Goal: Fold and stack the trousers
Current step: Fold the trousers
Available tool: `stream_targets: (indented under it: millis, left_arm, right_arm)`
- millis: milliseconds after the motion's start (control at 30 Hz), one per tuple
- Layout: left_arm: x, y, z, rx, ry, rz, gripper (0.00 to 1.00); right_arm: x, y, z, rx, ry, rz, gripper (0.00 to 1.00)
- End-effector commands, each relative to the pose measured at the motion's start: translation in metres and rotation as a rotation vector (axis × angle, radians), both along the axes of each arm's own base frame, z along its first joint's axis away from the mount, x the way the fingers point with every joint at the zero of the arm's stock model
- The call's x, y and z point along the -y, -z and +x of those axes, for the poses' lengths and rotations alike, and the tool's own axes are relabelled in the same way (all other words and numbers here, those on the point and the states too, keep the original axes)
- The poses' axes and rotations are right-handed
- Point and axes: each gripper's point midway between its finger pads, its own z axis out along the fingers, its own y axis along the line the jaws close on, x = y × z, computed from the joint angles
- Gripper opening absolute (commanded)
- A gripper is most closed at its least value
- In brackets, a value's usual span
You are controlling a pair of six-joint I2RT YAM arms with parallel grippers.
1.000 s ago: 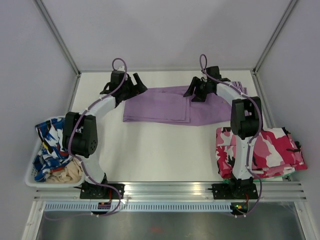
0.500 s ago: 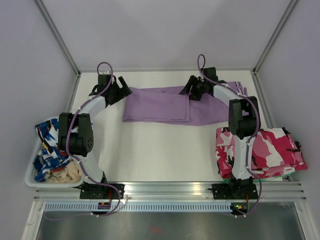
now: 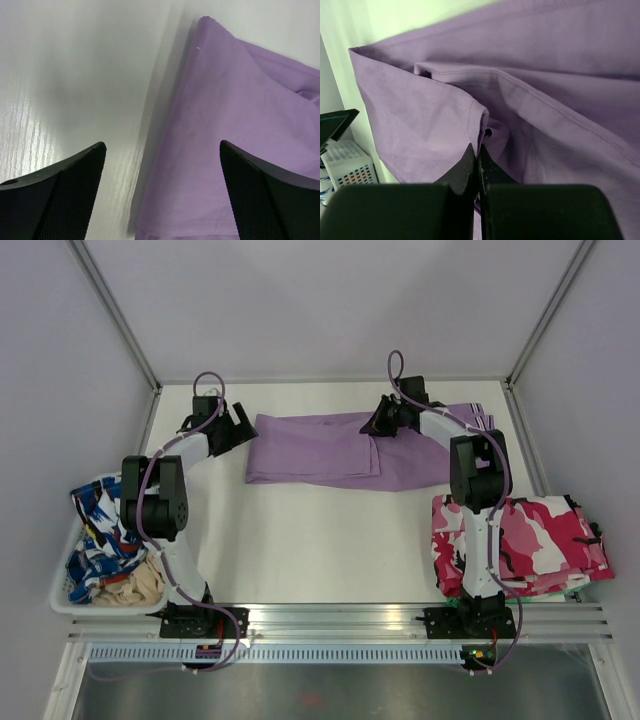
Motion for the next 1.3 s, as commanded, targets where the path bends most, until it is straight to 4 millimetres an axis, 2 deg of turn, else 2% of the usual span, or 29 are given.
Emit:
stream_targets:
  millis: [0,67,100,167,267,300,400,467,533,567,600,633,700,833,867,1000,1100,1133,1167,1233,1267]
  left_arm:
    - [0.000,-0.007,0.016,0.068,0.071,0.023,0.98]
    - [0.002,-0.010,0.019,0.086,0.087,0.019,0.98]
    - [0.003,-0.007,0.020,0.084,0.090,0.017,0.98]
    - [0.005,-0.009,0.024,0.095,0.099,0.009,0.98]
    - [0.010,-0.007,0.030,0.101,0.126,-0.006,0.98]
    - [0.012,-0.008,0.031,0.108,0.136,-0.011,0.98]
    - [0.019,-0.007,0.034,0.114,0.186,-0.033,0.97]
    - [0.026,-0.008,0.036,0.123,0.228,-0.050,0.97]
    - [0.023,-0.009,0.040,0.119,0.212,-0.043,0.96]
    - [0.021,-0.002,0.039,0.093,0.198,-0.037,0.96]
    - [0.019,0.006,0.033,0.043,0.189,-0.034,0.96]
    - [0.017,0.004,0.037,0.035,0.181,-0.028,0.96]
    - [0.019,0.014,0.031,-0.008,0.186,-0.043,0.94]
    - [0.027,0.025,0.015,-0.057,0.210,-0.070,0.90]
    - [0.027,0.026,0.013,-0.062,0.210,-0.073,0.90]
    - [0.033,0.033,0.006,-0.091,0.223,-0.100,0.86]
    - [0.041,0.038,0.002,-0.101,0.250,-0.115,0.81]
    - [0.045,0.040,0.001,-0.105,0.264,-0.121,0.79]
    - [0.050,0.041,-0.001,-0.110,0.278,-0.122,0.76]
    - [0.058,0.044,-0.002,-0.112,0.307,-0.112,0.73]
    - [0.067,0.044,-0.004,-0.114,0.330,-0.105,0.71]
  right_arm:
    - [-0.006,-0.073,0.018,0.240,-0.046,0.002,0.00]
    - [-0.007,-0.081,0.013,0.301,-0.076,-0.014,0.00]
    - [-0.009,-0.100,0.015,0.365,-0.085,-0.010,0.00]
    - [-0.006,-0.100,0.015,0.386,-0.081,-0.038,0.00]
    - [-0.005,-0.080,0.017,0.335,-0.095,-0.058,0.01]
    - [-0.006,-0.058,0.013,0.276,-0.105,-0.059,0.02]
    - [-0.009,-0.039,0.008,0.199,-0.111,-0.039,0.10]
    - [-0.009,-0.037,0.006,0.194,-0.110,-0.046,0.21]
    - [-0.002,-0.044,0.009,0.205,-0.091,-0.085,0.31]
    - [0.002,-0.043,0.007,0.198,-0.097,-0.113,0.37]
    - [0.007,-0.043,0.007,0.192,-0.088,-0.139,0.48]
    - [0.008,-0.051,0.012,0.207,-0.087,-0.149,0.51]
    - [0.013,-0.053,0.010,0.190,-0.098,-0.173,0.56]
    - [0.018,-0.076,0.008,0.211,-0.099,-0.196,0.61]
    - [0.019,-0.087,0.005,0.224,-0.098,-0.199,0.61]
    - [0.027,-0.109,-0.001,0.260,-0.107,-0.246,0.63]
    - [0.052,-0.117,-0.003,0.249,-0.048,-0.349,0.69]
    - [0.065,-0.119,-0.002,0.241,-0.011,-0.384,0.71]
    - [0.090,-0.121,-0.001,0.215,0.064,-0.420,0.72]
    - [0.115,-0.119,-0.004,0.183,0.129,-0.418,0.73]
    - [0.124,-0.130,-0.004,0.193,0.176,-0.392,0.73]
